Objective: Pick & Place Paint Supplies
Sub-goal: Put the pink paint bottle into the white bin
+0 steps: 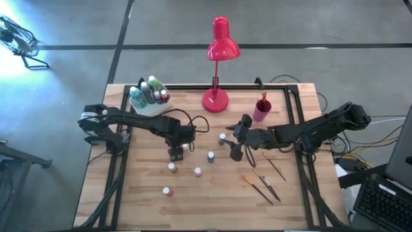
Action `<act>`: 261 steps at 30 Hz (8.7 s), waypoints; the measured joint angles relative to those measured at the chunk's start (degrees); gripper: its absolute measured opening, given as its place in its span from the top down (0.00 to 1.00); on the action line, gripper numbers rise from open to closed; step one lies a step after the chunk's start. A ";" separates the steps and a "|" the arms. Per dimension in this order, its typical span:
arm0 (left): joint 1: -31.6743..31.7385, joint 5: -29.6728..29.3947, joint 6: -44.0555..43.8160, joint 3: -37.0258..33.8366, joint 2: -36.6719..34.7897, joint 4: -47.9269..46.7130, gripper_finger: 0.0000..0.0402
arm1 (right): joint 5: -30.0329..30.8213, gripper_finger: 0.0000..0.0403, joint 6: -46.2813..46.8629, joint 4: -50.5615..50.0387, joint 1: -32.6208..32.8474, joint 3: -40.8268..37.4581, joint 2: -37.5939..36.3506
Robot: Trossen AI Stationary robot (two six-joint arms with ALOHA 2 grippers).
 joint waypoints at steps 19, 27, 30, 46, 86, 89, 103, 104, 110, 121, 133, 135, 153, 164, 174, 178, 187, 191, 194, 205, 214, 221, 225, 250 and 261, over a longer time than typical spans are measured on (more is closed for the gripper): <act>0.19 -0.41 -0.74 -4.65 0.34 -1.18 0.38 | -0.09 0.29 0.24 -0.87 0.00 0.00 0.00; 0.29 -0.39 -1.13 -8.29 0.40 3.52 0.38 | -0.09 0.29 0.24 -0.85 0.00 0.00 0.00; 0.36 -0.37 -1.67 -9.76 0.58 4.71 0.38 | -0.09 0.32 0.08 -0.85 0.00 0.00 0.00; 0.47 -1.76 -2.26 -13.38 -0.03 11.24 0.62 | -0.09 0.40 -0.02 -0.45 0.00 0.16 0.00; -0.40 3.32 2.24 -26.48 -28.84 89.05 0.72 | -12.13 0.31 -14.67 42.63 0.74 6.61 8.98; -0.41 6.65 2.98 -24.31 -26.62 88.13 0.72 | -12.07 0.29 -14.97 40.01 0.66 9.67 10.93; -1.02 11.69 5.83 -18.92 -21.35 85.39 0.72 | -9.18 0.24 -16.56 35.42 0.57 15.30 13.94; -1.02 11.80 6.10 -18.52 -21.15 85.35 0.72 | -9.14 0.25 -16.52 35.31 0.59 15.32 13.96; -1.02 11.66 6.69 -17.46 -21.01 83.98 0.72 | -7.66 0.35 -16.92 35.55 0.63 15.28 14.57; -1.02 11.64 6.77 -17.55 -20.88 81.98 0.72 | -7.52 0.56 -17.59 36.05 0.63 15.32 14.76; -1.02 11.46 6.83 -17.55 -21.37 79.80 0.71 | -7.71 0.73 -19.18 35.59 0.63 15.35 14.68; -1.02 11.38 6.11 -17.55 -21.39 79.45 0.65 | -6.97 0.73 -20.29 34.40 0.63 15.41 14.34; 0.07 4.89 6.62 -17.00 -33.61 66.20 0.35 | -5.08 0.76 -16.38 15.26 2.93 14.58 7.89; -0.74 4.87 10.38 -4.99 -23.71 52.85 0.35 | -5.01 0.76 -14.61 14.42 2.55 14.91 8.72; -1.50 5.14 14.79 8.78 -17.84 34.76 0.35 | -4.79 0.76 -13.18 11.96 2.56 14.86 8.46; -2.06 5.99 16.34 12.73 -16.49 30.38 0.35 | -5.22 0.76 -12.71 11.46 2.58 14.88 8.44; -2.92 7.96 16.46 18.14 -15.76 26.03 0.35 | -5.12 0.76 -12.39 9.96 2.46 14.71 8.82; -2.92 7.83 16.28 18.16 -15.62 24.45 0.35 | -5.35 0.76 -12.39 9.81 2.51 14.79 8.83; -2.92 6.70 16.27 18.16 -14.80 22.96 0.35 | -4.94 0.76 -12.41 9.95 2.38 14.78 8.84; -2.92 6.29 16.88 18.10 -11.48 24.97 0.35 | -5.12 0.76 -12.55 10.15 2.46 14.78 8.79; -2.92 6.63 17.15 18.14 -11.04 25.74 0.35 | -5.14 0.76 -12.60 10.12 2.49 14.78 8.74; -2.92 6.65 17.22 18.14 -11.55 26.54 0.38 | -5.16 0.76 -12.61 10.02 2.49 14.78 8.74; -2.92 6.67 17.26 18.14 -11.55 26.53 0.46 | -5.16 0.76 -12.61 9.86 2.51 14.78 8.74; -2.78 2.67 17.82 18.14 -13.65 22.27 0.70 | -4.33 0.46 -13.21 9.53 2.47 15.26 8.38; -1.42 -17.37 14.31 17.92 -19.57 6.41 0.70 | 0.44 0.25 -4.72 -8.19 2.51 15.28 3.04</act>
